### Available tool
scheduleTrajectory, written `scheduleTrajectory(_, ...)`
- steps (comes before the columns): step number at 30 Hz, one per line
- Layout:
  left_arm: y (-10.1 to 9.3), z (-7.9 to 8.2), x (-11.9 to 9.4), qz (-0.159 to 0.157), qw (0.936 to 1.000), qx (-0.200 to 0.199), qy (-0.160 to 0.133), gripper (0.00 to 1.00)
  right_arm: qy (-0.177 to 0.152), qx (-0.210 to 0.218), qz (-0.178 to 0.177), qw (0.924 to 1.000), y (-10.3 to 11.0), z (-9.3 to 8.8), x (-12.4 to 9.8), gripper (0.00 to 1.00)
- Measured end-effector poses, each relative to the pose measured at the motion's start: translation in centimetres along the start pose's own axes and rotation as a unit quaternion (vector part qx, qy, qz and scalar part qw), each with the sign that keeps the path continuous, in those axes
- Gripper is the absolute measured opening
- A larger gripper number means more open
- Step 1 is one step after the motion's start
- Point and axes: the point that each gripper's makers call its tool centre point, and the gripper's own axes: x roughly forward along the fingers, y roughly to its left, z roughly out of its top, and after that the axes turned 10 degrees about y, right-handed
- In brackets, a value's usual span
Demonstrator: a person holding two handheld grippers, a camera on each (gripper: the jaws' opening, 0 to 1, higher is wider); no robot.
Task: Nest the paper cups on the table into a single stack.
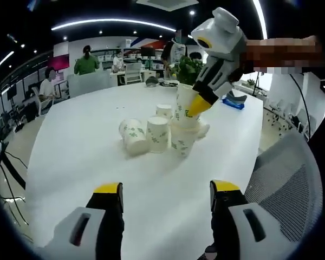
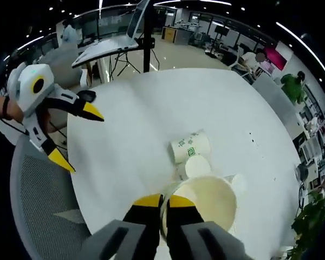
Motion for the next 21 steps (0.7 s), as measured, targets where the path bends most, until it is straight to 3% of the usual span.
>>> scheduleTrajectory(21, 0.7, -0.8, -0.4, 0.007, 0.9999, -0.009, 0.005, 0.64, 0.016, 0.011, 0.012, 0.9998, 0.4, -0.7, 1.5, 0.0)
